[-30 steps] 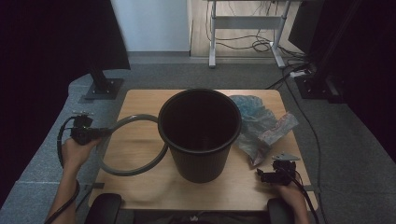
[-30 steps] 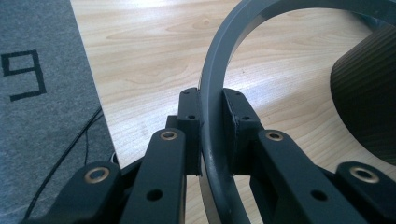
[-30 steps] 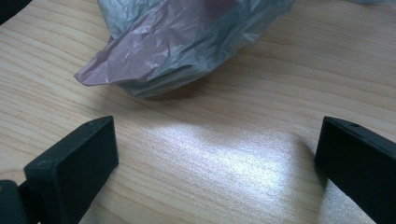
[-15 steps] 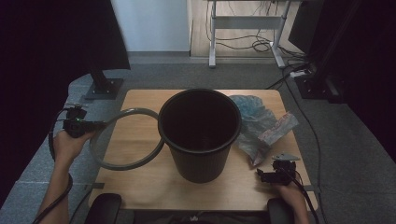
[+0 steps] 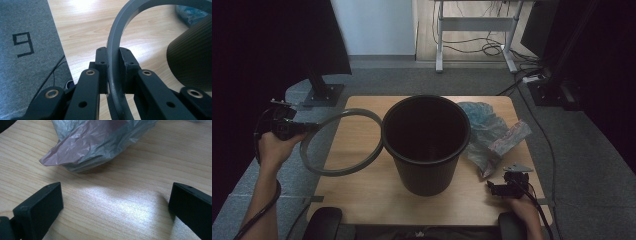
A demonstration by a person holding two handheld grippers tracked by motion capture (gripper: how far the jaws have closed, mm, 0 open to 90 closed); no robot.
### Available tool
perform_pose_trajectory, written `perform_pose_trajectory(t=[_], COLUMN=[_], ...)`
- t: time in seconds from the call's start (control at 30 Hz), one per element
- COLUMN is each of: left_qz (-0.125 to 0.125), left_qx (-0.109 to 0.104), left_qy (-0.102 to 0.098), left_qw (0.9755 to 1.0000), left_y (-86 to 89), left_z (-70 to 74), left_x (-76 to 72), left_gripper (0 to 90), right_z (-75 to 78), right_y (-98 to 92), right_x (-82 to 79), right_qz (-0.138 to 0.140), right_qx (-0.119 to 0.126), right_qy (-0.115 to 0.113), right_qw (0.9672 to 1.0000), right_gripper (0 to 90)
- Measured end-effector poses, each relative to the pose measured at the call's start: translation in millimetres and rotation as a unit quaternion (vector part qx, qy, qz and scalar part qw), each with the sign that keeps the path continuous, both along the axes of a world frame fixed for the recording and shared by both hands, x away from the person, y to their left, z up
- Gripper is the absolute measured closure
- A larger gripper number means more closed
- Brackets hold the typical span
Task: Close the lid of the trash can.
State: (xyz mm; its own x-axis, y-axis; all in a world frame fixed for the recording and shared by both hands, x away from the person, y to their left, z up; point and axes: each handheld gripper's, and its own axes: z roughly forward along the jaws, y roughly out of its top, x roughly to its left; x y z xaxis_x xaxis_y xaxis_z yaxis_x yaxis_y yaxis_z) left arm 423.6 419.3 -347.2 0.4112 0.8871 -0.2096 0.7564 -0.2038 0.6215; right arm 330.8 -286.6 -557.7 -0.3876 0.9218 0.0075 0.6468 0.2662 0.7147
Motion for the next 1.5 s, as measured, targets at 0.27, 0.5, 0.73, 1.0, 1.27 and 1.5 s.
perform_pose_trajectory(t=[0.27,0.5,0.73,1.0,1.27,1.5], left_qz=[0.002,0.005,0.005,0.006,-0.007,-0.020], left_qx=[-0.001,-0.003,0.001,0.006,0.009,0.017], left_qy=[-0.002,-0.008,-0.010,-0.016,-0.022,-0.022], left_qw=[1.0000,1.0000,0.9999,0.9998,0.9997,0.9994], left_y=[3.8,7.6,7.6,4.7,-9.8,-27.5], left_z=[18.9,35.2,47.9,66.0,80.1,83.6], left_x=[-1.0,-2.6,-3.2,-2.7,1.3,7.0], left_gripper=[78.8,78.8,78.8,78.8,78.8,78.8], right_z=[0.0,0.0,0.0,0.1,0.0,0.1], right_y=[0.0,0.0,0.0,0.1,0.1,0.1], right_x=[0.0,0.0,0.0,0.0,0.0,0.0], right_qz=[0.000,0.000,0.000,0.000,0.000,0.000], right_qx=[0.000,0.000,0.000,0.000,0.000,0.000], right_qy=[0.000,0.000,0.000,0.000,0.000,0.000], right_qw=[1.0000,1.0000,1.0000,1.0000,1.0000,1.0000], right_gripper=[0.0,0.0,0.0,0.0,0.0,0.0])
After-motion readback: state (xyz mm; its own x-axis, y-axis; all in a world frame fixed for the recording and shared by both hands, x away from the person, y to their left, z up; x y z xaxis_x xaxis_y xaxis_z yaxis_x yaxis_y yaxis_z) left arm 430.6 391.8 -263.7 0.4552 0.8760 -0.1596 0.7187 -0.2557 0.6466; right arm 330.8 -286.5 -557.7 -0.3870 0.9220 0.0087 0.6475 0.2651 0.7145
